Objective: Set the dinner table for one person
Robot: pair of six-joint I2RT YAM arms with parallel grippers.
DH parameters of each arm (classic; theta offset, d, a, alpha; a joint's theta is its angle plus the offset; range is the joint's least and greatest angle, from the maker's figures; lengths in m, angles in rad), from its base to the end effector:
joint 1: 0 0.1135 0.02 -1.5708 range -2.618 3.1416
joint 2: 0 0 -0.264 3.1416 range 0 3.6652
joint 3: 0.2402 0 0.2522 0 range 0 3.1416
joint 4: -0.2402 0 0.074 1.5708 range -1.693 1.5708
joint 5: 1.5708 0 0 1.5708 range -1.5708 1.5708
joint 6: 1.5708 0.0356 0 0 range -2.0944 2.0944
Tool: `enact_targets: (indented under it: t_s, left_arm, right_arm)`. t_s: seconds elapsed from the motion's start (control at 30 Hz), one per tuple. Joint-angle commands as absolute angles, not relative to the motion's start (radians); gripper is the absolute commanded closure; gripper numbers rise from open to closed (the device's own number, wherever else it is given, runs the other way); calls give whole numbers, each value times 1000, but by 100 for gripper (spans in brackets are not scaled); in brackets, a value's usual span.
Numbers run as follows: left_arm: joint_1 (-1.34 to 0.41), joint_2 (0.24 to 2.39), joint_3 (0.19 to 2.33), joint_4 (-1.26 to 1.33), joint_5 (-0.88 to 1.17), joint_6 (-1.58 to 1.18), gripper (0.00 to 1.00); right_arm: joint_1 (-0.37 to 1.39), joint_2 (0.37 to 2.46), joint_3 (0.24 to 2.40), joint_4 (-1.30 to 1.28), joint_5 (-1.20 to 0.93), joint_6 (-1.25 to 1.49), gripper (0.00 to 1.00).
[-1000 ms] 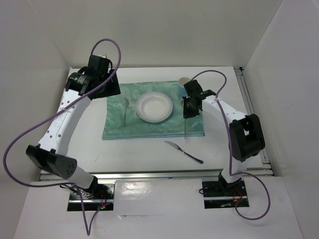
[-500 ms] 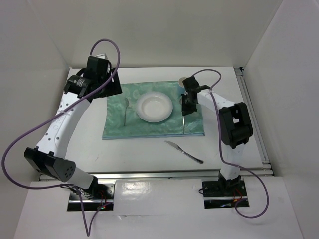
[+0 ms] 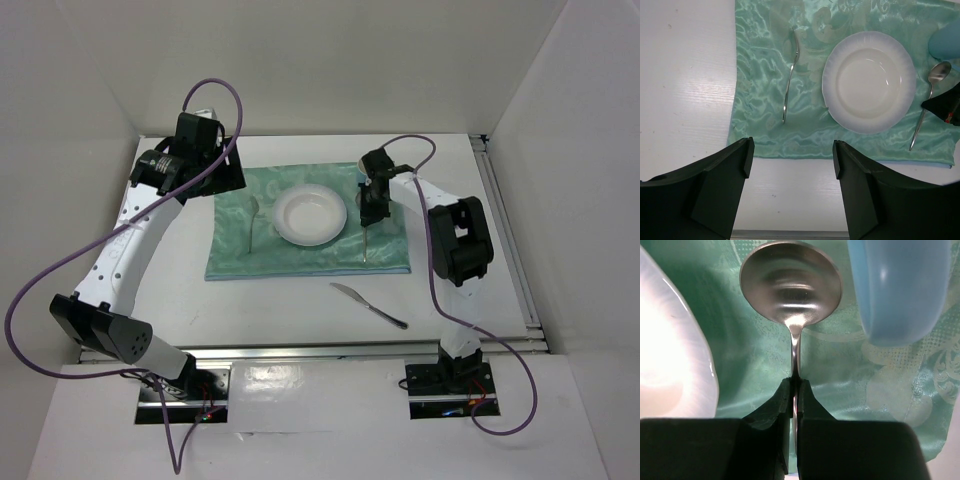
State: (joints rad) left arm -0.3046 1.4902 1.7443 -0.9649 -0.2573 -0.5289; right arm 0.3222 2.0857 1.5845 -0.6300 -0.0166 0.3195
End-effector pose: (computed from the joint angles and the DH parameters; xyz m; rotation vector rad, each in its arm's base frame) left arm 0.2917 -0.0822 0.4255 -0.3851 2.2249 -0.1518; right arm 0.4175 0.1400 0.1790 -0.0087 2.7216 0.2132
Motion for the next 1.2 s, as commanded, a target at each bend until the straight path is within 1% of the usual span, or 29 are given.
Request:
enact_targets:
  t_s: [0.0,0.1,0.2,0.23,0.27,0.3,0.43,0.5,0.53,0.57,0.6,0.67,0.7,0.73,0.77,0.8,0.83,0.93,0.97,1.0,1.17]
  left_arm:
    - [-308,1493,1753,-950,-253,-528,18]
    - [-308,1493,1753,-950,-253,-528,18]
    - [-308,1483,1744,-950,-253,-528,18]
    - [-308,1483,1744,-950,-253,-528,18]
    - [-308,1483,1744,-950,-253,-528,18]
    - [-308,1473,1744,-950,-253,-528,18]
    - [-308,1463,1744,-950,-244,-528,18]
    - [-308,1453,1744,-950,-244,-528,18]
    - [-308,1453,1744,-950,-244,-528,18]
    - [-308,1453,1744,-950,-244,-528,18]
    - [-308,1453,1744,-959,-244,-528,18]
    - [-308,1442,1753,-959,-244,-528,18]
    - [-308,1442,1753,-959,-244,-528,18]
    - [-308,1431,1753,-959,-244,-528,18]
    - [-308,1431,1753,-959,-244,-528,18]
    - [-308,1431,1753,-959,-244,-528,18]
    - [-308,1431,1753,-959,-244,-528,18]
    - [-308,1422,1735,-950,-235,-528,18]
    - [-308,1422,1735,-950,-235,-528,18]
    - [-308,1422,1735,-950,-235,-528,18]
    - [-308,1410,1724,-950,-235,-528,18]
  right_arm:
    - [314,2092,1634,-632,15,304,91]
    - [333,2092,1634,-641,25,313,79]
    - [342,2069,1634,-641,25,313,57]
    - [342,2056,1644,-650,35,313,57]
    - [342,2046,1644,-650,35,313,52]
    - [342,2034,1644,-650,35,313,44]
    - [342,1971,1654,-661,46,313,42]
    - [342,1918,1654,-673,58,313,46]
    - [353,1863,1617,-673,67,313,48]
    - [353,1833,1593,-673,67,313,55]
    - [353,1801,1565,-673,67,289,57]
    - [386,1693,1444,-661,38,261,59]
    - [400,1659,1401,-661,38,249,62]
    - [428,1626,1311,-661,26,238,62]
    - [443,1570,1269,-675,14,229,62]
    - [460,1546,1229,-692,2,213,58]
    - [497,1527,1191,-702,-9,204,49]
    - [566,1479,1079,-727,-70,154,40]
    - [627,1468,1065,-727,-71,153,40]
    - [646,1468,1065,-742,-71,132,40]
    - [680,1543,1065,-762,-20,132,40]
